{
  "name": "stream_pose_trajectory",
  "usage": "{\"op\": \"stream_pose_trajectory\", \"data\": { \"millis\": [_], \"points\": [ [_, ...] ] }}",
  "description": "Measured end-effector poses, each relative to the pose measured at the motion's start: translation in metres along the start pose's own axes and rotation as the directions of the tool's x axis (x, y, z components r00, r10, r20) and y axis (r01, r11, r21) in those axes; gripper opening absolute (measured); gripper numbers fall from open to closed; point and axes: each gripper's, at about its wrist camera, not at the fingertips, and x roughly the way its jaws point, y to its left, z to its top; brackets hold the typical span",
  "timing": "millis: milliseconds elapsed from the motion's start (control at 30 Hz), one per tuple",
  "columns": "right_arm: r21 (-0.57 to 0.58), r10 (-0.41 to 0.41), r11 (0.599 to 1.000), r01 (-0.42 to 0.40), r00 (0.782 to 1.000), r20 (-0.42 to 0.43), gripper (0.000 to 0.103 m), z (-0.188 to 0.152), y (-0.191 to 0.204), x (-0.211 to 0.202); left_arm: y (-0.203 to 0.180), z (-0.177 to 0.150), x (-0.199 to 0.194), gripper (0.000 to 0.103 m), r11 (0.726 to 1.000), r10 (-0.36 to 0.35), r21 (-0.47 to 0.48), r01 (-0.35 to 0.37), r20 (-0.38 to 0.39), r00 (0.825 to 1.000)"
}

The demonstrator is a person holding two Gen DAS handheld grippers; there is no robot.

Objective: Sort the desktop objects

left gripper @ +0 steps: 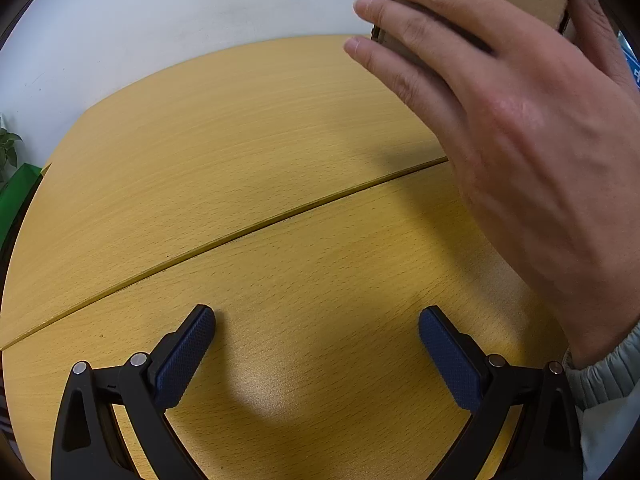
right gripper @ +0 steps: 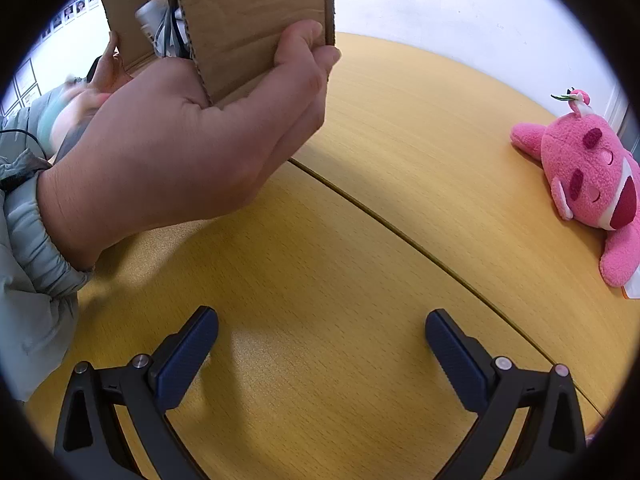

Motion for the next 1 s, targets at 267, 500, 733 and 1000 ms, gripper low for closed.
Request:
{"op": "stream_pose_trajectory", "data": {
  "millis": [267, 500, 733, 1000],
  "points": [
    [0.000, 0.000, 1.000, 0.000, 1.000, 0.001, 0.103, 0.000, 0.000, -0.003, 0.001, 0.001, 0.007, 0.103, 1.000, 0.001, -0.002, -0.001, 0.000, 1.000],
    [0.000, 0.000, 1.000, 0.000, 1.000, 0.002, 0.103, -0.001, 0.001, -0.008, 0.002, 0.000, 0.011, 0.103, 1.000, 0.003, -0.003, -0.003, 0.001, 1.000],
    [0.000, 0.001, 1.000, -0.001, 1.000, 0.003, 0.103, -0.002, 0.001, -0.016, 0.002, 0.000, 0.015, 0.103, 1.000, 0.003, -0.004, -0.003, 0.001, 1.000],
    [0.000, 0.001, 1.000, -0.001, 1.000, 0.003, 0.103, -0.003, 0.001, -0.020, 0.002, -0.002, 0.019, 0.103, 1.000, 0.004, -0.005, -0.004, 0.001, 1.000]
  ]
}}
